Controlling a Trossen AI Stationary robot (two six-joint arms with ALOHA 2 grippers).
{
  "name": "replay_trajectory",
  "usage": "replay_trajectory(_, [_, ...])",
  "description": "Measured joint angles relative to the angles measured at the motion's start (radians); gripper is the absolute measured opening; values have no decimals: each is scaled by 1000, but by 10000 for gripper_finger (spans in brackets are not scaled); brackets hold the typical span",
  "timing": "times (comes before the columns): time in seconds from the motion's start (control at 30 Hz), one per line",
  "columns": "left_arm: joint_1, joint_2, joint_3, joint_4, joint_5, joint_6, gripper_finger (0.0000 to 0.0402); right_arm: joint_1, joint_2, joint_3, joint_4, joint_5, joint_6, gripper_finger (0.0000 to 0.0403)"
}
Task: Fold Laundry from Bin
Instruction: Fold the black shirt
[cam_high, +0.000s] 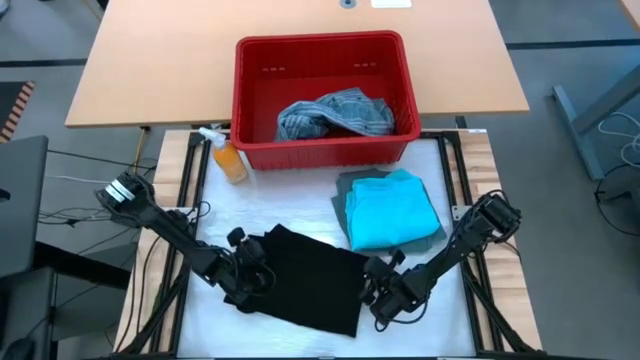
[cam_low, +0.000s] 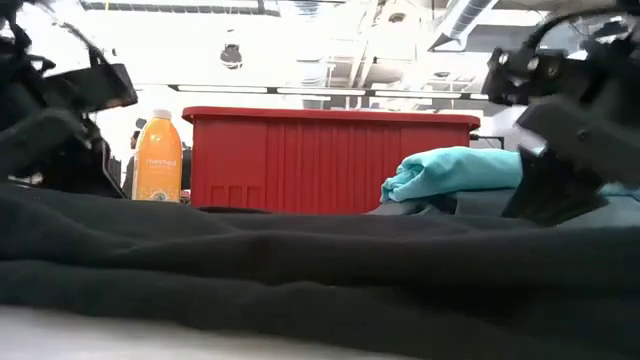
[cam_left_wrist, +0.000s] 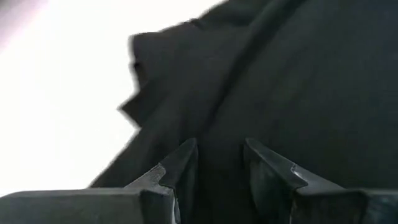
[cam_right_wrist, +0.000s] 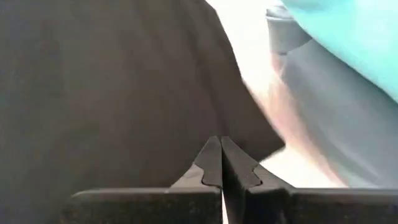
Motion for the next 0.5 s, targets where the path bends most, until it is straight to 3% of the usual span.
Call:
replay_trajectory(0.3, [-29,-275,0,60,-65,159,121,7,-19,225,-73,54,-224,21])
replay_trajectory(0.4, [-84,-309,0,163,-17,219,121,22,-18,265,66,58,-337,21])
replay_trajectory(0.5, [-167,-300,1,292,93,282,121,50,-15,266,310,31,-473,21])
